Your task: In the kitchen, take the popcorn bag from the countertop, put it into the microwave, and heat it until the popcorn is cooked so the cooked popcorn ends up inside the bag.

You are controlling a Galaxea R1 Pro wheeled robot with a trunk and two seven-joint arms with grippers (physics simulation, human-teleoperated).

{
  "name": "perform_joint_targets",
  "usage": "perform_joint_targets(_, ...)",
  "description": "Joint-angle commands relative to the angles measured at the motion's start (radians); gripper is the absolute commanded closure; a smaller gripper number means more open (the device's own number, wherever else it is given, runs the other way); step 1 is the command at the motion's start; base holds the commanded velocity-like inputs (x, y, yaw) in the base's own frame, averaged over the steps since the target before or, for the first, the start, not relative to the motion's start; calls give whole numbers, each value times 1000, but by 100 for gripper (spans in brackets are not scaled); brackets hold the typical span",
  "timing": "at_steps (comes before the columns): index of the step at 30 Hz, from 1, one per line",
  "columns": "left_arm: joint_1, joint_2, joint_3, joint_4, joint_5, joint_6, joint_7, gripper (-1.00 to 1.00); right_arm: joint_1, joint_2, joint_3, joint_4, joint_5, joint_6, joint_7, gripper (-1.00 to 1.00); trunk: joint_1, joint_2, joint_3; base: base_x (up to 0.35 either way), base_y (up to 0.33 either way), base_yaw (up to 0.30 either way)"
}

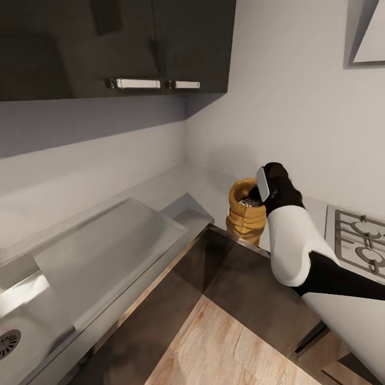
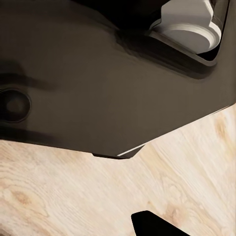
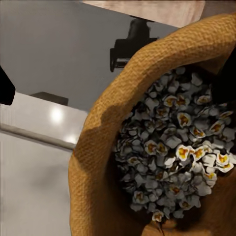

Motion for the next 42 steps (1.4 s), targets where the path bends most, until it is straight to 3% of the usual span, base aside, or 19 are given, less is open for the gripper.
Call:
perform_joint_targets(1,0,0,1,-1,6,-3,2,-100,-1,1,-5,8,10,4,3,-100,0,-1,-1,0,0,0)
perform_joint_targets(5,0,0,1,0,6,-3,2,-100,-2,1,-6,51,10,-21,4,-100,0,-1,-1,0,0,0)
perform_joint_targets(8,0,0,1,0,6,-3,2,-100,-2,1,-6,83,11,-87,3,-100,0,-1,-1,0,0,0)
perform_joint_targets(12,0,0,1,0,6,-3,2,-100,-2,1,-14,89,12,-110,4,-100,0,-1,-1,0,0,0)
perform_joint_targets(16,0,0,1,0,6,-3,2,-100,-2,1,-46,91,13,-161,5,-100,0,-1,-1,0,0,0)
perform_joint_targets(24,0,0,1,0,6,-3,2,-100,-4,1,-59,89,15,-224,-2,-100,0,-1,-1,0,0,0)
perform_joint_targets(30,0,0,1,0,6,-3,2,-100,-2,1,-60,91,15,-277,-55,-100,0,-1,-1,0,0,0)
perform_joint_targets(42,0,0,1,0,6,-3,2,-100,-2,1,-60,113,9,-291,-67,-100,0,-1,-1,0,0,0)
